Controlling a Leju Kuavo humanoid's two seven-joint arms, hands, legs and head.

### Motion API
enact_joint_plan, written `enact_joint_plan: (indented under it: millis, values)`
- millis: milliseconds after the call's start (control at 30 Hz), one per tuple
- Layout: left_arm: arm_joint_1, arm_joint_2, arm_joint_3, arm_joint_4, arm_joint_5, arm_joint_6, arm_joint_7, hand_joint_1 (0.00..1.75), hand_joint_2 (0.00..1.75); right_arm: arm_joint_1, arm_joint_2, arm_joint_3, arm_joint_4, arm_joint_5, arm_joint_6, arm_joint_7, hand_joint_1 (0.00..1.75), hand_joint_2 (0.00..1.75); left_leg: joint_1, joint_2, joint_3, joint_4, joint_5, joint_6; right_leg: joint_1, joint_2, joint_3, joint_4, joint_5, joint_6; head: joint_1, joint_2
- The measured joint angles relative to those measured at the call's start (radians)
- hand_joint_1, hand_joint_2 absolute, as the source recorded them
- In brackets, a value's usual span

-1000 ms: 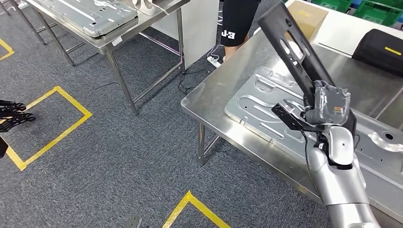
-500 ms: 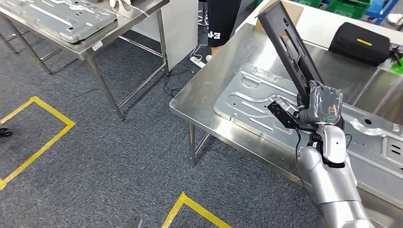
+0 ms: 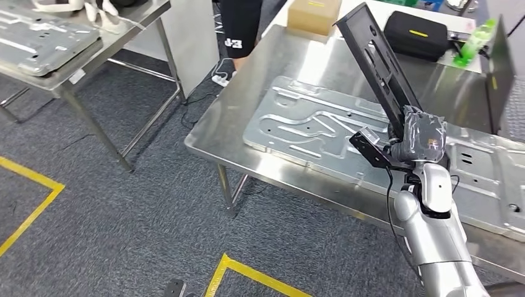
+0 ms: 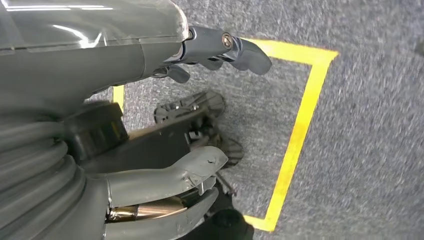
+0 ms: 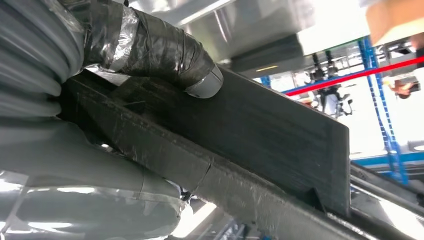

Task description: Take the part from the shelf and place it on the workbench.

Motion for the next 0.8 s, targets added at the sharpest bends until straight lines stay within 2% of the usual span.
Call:
enact_joint_plan:
  millis: [67,100,133,167,200,233,267,333,400,467,500,567,600,633,667,700,733,800]
  values:
    - [-0.001,0.0,0.0,0.0,0.0,0.0,0.0,0.0,1.75,-0.001,0.0,0.0,0.0,0.0,0.0,0.001,1.75,1.75,0.005,-0.045,-0.032,0.076,-0.046,-0.008,-0.005,0.023,0.004,-0.004,0.002,-0.011,0.0,0.0]
    - [-0.001,-0.001,0.0,0.0,0.0,0.0,0.0,0.0,1.75,-0.002,0.001,0.001,0.0,0.0,0.0,0.001,1.75,1.75,0.006,-0.066,-0.062,0.138,-0.075,-0.01,-0.004,0.035,0.004,-0.004,0.002,-0.016,0.0,0.0]
    - [0.001,-0.001,0.0,0.0,0.0,0.001,0.0,0.0,1.75,-0.001,0.001,0.003,0.001,0.0,0.001,0.001,1.75,1.75,0.007,-0.078,-0.096,0.202,-0.1,-0.01,-0.003,0.047,0.003,-0.003,0.002,-0.019,-0.001,0.0]
    - [0.003,0.0,0.0,0.0,0.0,0.001,0.001,0.0,1.75,0.0,0.002,0.004,0.001,0.0,0.001,0.001,1.75,1.75,0.008,-0.084,-0.12,0.246,-0.11,-0.01,-0.003,0.062,0.003,-0.002,0.002,-0.021,0.0,0.0]
    - [0.005,0.0,0.0,0.0,0.0,0.001,0.001,0.0,1.75,0.002,0.002,0.005,0.002,0.001,0.001,0.001,1.75,1.75,0.008,-0.087,-0.131,0.259,-0.101,-0.009,-0.002,0.077,0.003,-0.001,0.002,-0.021,0.0,0.0]
    - [0.006,0.0,0.0,0.0,0.0,0.001,0.001,0.0,1.75,0.004,0.002,0.005,0.003,0.001,0.002,0.002,1.75,1.75,0.008,-0.091,-0.124,0.234,-0.074,-0.006,-0.002,0.092,0.003,0.001,0.002,-0.021,-0.001,0.0]
    - [0.006,0.0,0.0,0.0,0.0,0.001,0.001,0.0,1.75,0.004,0.002,0.005,0.003,0.002,0.002,0.003,1.75,1.75,0.009,-0.099,-0.103,0.181,-0.037,-0.003,-0.002,0.107,0.003,0.003,0.001,-0.02,-0.001,0.0]
    - [0.005,0.0,0.0,0.0,0.0,0.002,0.002,0.0,1.75,0.003,0.002,0.006,0.003,0.003,0.005,0.006,1.75,1.75,0.013,-0.151,-0.053,0.062,0.018,0.002,-0.004,0.134,-0.001,0.01,-0.001,-0.014,0.0,0.0]
    - [0.004,0.0,0.0,0.0,0.0,0.001,0.003,0.0,1.75,0.001,0.002,0.006,0.004,0.005,0.01,0.007,1.75,1.75,0.015,-0.188,-0.03,0.01,0.029,0.004,-0.01,0.158,-0.011,0.014,0.001,-0.003,0.0,0.0]
    - [0.004,-0.001,0.0,0.0,0.001,0.001,0.004,0.0,1.75,0.002,0.0,0.006,0.006,0.007,0.013,0.008,1.75,1.75,0.012,-0.171,-0.025,-0.001,0.033,0.009,-0.017,0.181,-0.018,0.01,0.007,0.012,-0.001,0.0]
    - [0.003,-0.002,0.0,0.0,0.001,0.001,0.004,0.0,1.75,0.003,-0.001,0.006,0.007,0.009,0.014,0.008,1.75,1.75,0.011,-0.159,-0.022,-0.009,0.037,0.015,-0.017,0.171,-0.021,0.012,0.005,0.018,0.0,0.0]
    - [0.001,-0.003,0.0,0.0,0.001,0.0,0.003,0.0,1.75,-0.001,-0.004,0.006,0.01,0.015,0.015,0.009,1.75,1.75,0.013,-0.136,-0.016,-0.026,0.046,0.025,-0.014,0.113,-0.044,0.059,-0.027,0.027,0.001,0.0]
    - [0.001,-0.003,0.0,0.0,0.0,0.0,0.002,0.0,1.75,-0.004,-0.004,0.006,0.013,0.021,0.015,0.009,1.75,1.75,0.012,-0.126,-0.015,-0.029,0.047,0.028,-0.013,0.077,-0.068,0.111,-0.056,0.03,0.001,0.0]
    - [0.002,-0.004,0.0,0.0,0.0,0.0,0.002,0.0,1.75,-0.007,-0.004,0.007,0.017,0.029,0.016,0.01,1.75,1.75,0.011,-0.116,-0.015,-0.03,0.047,0.029,-0.014,0.058,-0.096,0.171,-0.085,0.035,0.001,0.0]
    - [0.004,-0.004,0.0,0.0,-0.001,0.0,0.002,0.0,1.75,-0.007,-0.004,0.008,0.023,0.04,0.016,0.012,1.75,1.75,0.01,-0.108,-0.015,-0.029,0.046,0.029,-0.017,0.048,-0.119,0.221,-0.102,0.039,0.001,0.0]
    - [0.004,-0.003,0.0,0.0,-0.001,0.0,0.002,0.0,1.75,-0.007,-0.004,0.01,0.03,0.052,0.017,0.014,1.75,1.75,0.01,-0.1,-0.015,-0.028,0.045,0.029,-0.02,0.043,-0.13,0.246,-0.104,0.042,0.001,0.0]
    - [0.005,-0.003,-0.001,0.0,-0.002,0.0,0.001,0.0,1.75,-0.007,-0.004,0.011,0.037,0.062,0.018,0.015,1.75,1.75,0.011,-0.095,-0.015,-0.027,0.043,0.028,-0.023,0.04,-0.124,0.236,-0.088,0.044,0.001,0.0]
    - [0.003,-0.004,-0.001,0.0,-0.004,0.0,0.001,0.0,1.75,-0.011,-0.004,0.014,0.048,0.074,0.02,0.016,1.75,1.75,0.011,-0.087,-0.014,-0.023,0.039,0.023,-0.027,0.034,-0.064,0.126,-0.031,0.046,0.001,0.0]
